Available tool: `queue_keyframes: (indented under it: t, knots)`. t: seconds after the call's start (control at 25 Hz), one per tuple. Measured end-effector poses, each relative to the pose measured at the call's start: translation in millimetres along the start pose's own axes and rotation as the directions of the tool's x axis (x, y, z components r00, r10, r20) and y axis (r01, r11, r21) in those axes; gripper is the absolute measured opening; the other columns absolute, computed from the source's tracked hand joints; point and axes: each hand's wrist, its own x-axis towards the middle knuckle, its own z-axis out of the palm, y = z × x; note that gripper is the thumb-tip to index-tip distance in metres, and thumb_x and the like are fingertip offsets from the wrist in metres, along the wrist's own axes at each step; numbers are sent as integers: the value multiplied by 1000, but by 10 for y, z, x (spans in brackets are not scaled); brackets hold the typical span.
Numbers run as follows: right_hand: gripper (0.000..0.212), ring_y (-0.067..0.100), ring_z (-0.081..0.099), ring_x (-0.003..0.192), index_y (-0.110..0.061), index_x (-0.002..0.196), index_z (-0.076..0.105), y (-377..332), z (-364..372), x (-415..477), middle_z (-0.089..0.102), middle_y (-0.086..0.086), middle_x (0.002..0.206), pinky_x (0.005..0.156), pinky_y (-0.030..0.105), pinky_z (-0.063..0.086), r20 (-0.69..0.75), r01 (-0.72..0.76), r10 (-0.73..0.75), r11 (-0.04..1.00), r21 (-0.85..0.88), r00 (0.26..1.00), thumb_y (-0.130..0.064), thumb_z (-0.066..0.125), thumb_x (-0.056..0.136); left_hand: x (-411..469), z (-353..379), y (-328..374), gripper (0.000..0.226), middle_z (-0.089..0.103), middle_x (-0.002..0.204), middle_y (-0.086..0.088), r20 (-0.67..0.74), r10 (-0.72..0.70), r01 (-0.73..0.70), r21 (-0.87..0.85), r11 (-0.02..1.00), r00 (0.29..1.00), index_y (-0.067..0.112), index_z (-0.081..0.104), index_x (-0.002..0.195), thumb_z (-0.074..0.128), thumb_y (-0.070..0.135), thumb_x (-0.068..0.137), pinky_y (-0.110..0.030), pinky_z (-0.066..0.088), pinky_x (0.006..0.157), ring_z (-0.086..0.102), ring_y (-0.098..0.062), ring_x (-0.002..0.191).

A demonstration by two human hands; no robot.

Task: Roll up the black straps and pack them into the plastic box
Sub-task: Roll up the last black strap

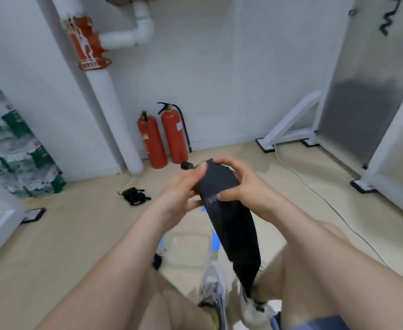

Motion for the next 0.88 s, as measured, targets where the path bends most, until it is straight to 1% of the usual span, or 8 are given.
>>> queue_keyframes:
  t: [0.12, 0.24, 0.36, 0.44, 0.52, 0.68, 0.76, 0.88]
  knots:
    - [55, 29, 66, 76, -23, 119, 53, -50, -300, 6, 69, 20, 95, 71, 38, 52, -27, -83, 84, 995, 50, 996, 12, 66, 78, 283, 362, 93, 29, 77, 101, -5, -23, 104, -104, 20, 994, 994, 14, 61, 125, 62, 14, 96, -30, 59, 73, 74, -18, 91]
    - [43, 26, 73, 91, -19, 127, 52, -7, -762, 182, 74, 12, 106, 78, 35, 57, -64, -186, 189, 981, 63, 980, -5, 67, 90, 684, 570, 135, 42, 75, 105, -11, 102, 110, -117, 72, 991, 989, 24, 53, 133, 62, 6, 95, -37, 61, 73, 74, -23, 91]
    - [27, 22, 72, 91, -12, 119, 67, 216, -1138, 356, 75, 10, 104, 75, 29, 57, -13, -282, 282, 959, -6, 959, -4, 61, 94, 1169, 702, 156, 31, 73, 92, -6, 220, 51, -128, 354, 926, 974, 22, 56, 128, 56, 12, 99, -27, 57, 62, 71, -19, 71]
    - [25, 23, 72, 87, -13, 111, 72, 491, -1364, 503, 76, 9, 100, 74, 29, 55, -55, -342, 338, 934, -102, 939, -1, 62, 92, 1607, 706, -27, 20, 71, 80, -1, 222, 51, -168, 552, 817, 974, 22, 62, 115, 53, 15, 98, -24, 53, 57, 66, -15, 60]
    - [13, 23, 70, 80, -10, 101, 75, 834, -1546, 665, 76, 9, 92, 71, 30, 54, -110, -410, 395, 890, -200, 912, -11, 67, 91, 2085, 619, -369, 20, 72, 77, 1, 168, 30, -140, 701, 699, 985, 23, 66, 105, 52, 13, 93, -25, 51, 59, 66, -16, 63]
    - [18, 19, 65, 67, -8, 88, 72, 1807, -1843, 1285, 74, 11, 83, 59, 24, 49, -207, -568, 528, 762, -311, 823, -26, 71, 90, 3146, 402, -1616, 31, 69, 120, -3, 240, -265, -166, 947, 273, 934, 18, 72, 111, 51, 10, 90, -32, 51, 90, 62, -23, 110]
    - [15, 21, 66, 69, -11, 87, 68, 2380, -1938, 1663, 74, 12, 88, 60, 26, 50, -265, -630, 572, 722, -285, 776, -24, 67, 92, 3609, 350, -2385, 38, 54, 140, -3, 270, -398, -236, 962, 135, 877, 22, 65, 125, 48, 11, 93, -32, 44, 100, 47, -25, 129]
    - [9, 21, 67, 74, -12, 92, 66, 3179, -2016, 2075, 73, 9, 90, 64, 27, 51, -317, -723, 653, 653, -225, 688, -20, 63, 94, 4163, 385, -3290, 34, 16, 161, -10, 311, -456, -412, 900, -141, 834, 17, 64, 124, 51, 10, 93, -39, 38, 100, 17, -32, 144]
